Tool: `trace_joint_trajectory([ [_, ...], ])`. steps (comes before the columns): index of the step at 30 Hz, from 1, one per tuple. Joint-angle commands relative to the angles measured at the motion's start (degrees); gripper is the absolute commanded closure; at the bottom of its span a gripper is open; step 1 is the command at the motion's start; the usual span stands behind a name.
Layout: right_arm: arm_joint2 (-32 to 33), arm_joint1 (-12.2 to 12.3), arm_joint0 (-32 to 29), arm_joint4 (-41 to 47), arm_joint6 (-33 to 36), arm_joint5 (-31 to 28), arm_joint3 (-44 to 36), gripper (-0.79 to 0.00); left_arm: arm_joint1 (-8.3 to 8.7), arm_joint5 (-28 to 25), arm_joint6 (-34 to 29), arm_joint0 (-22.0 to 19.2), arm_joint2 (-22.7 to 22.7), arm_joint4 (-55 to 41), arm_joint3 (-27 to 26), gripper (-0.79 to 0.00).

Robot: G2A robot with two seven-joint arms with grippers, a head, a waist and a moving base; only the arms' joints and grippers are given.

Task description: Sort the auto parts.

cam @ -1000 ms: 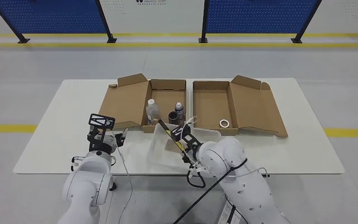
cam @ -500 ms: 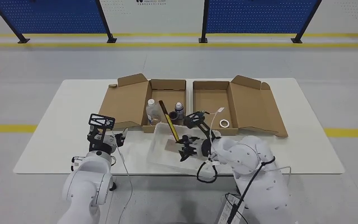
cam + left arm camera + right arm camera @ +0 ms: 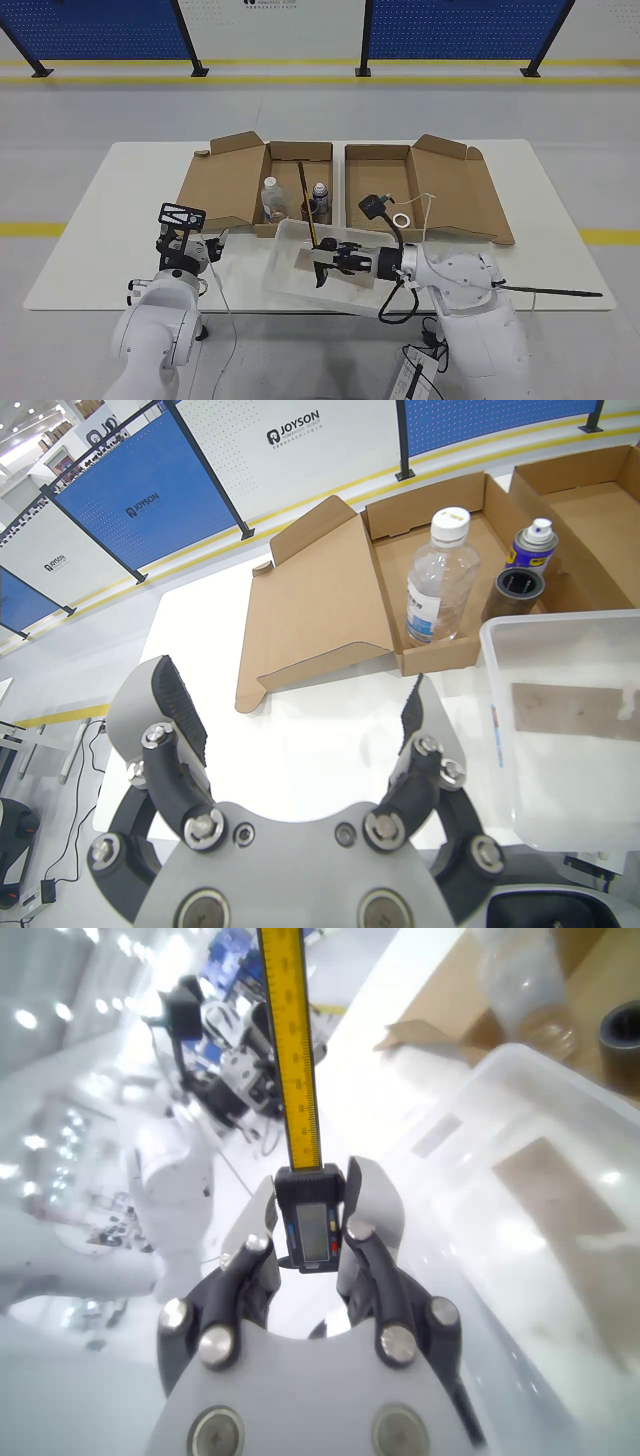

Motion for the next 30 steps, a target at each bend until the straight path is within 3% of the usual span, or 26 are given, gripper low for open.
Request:
trace_joint_trajectory([
  [1,-0.2,0.1,0.0,1.7,-0.3,-0.3,0.5,0.000,0.00,0.0,0.0,0.0,0.0,0.0,0.0,-0.785],
  [30,-3.9,2.9,3.9,-1.1,-2.8,4.1,3.0,0.000,0.00,0.0,0.0,0.0,0.0,0.0,0.0,-0.785],
])
